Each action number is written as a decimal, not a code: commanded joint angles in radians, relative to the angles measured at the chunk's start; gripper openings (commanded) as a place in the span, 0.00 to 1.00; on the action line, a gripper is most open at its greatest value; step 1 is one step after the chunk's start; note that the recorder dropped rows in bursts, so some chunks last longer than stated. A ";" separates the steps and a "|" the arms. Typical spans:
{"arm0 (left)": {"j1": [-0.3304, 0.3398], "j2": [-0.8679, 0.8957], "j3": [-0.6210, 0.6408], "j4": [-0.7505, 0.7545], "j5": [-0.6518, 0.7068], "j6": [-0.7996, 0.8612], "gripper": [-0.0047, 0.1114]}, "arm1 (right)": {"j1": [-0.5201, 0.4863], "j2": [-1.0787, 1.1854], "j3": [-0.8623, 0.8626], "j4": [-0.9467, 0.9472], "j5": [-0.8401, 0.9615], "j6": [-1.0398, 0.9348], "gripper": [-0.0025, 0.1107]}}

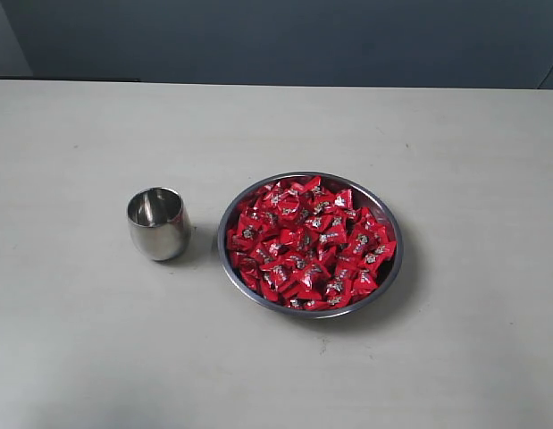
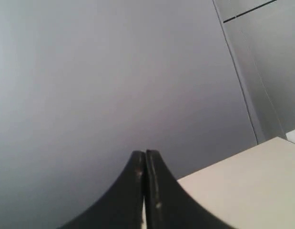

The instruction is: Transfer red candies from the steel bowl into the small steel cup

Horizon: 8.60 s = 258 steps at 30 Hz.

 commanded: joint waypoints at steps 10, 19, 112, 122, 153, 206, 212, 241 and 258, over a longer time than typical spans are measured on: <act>0.001 -0.004 0.004 -0.003 -0.002 -0.002 0.04 | -0.003 0.532 -0.474 0.252 0.270 -0.555 0.01; 0.001 -0.004 0.004 -0.003 -0.002 -0.002 0.04 | -0.003 0.942 -0.626 0.827 0.621 -1.196 0.01; 0.001 -0.004 0.004 -0.003 -0.002 -0.002 0.04 | 0.481 1.808 -0.850 0.308 0.631 -0.916 0.38; 0.001 -0.004 0.004 -0.003 -0.002 -0.002 0.04 | 0.515 1.808 -0.850 0.156 0.628 -0.784 0.38; 0.001 -0.004 0.004 -0.003 -0.002 -0.002 0.04 | 0.515 1.794 -0.850 0.183 0.632 -0.784 0.02; 0.001 -0.004 0.004 -0.003 -0.002 -0.002 0.04 | 0.786 2.072 -1.511 0.585 0.743 -0.876 0.02; 0.001 -0.004 0.004 -0.003 -0.002 -0.002 0.04 | 0.838 2.098 -1.515 0.553 0.724 -0.862 0.02; 0.001 -0.004 0.004 -0.003 -0.002 -0.002 0.04 | 0.843 2.085 -1.515 0.441 0.700 -0.743 0.12; 0.001 -0.004 0.004 -0.003 -0.002 -0.002 0.04 | 0.810 1.842 -1.266 0.555 0.239 -0.838 0.02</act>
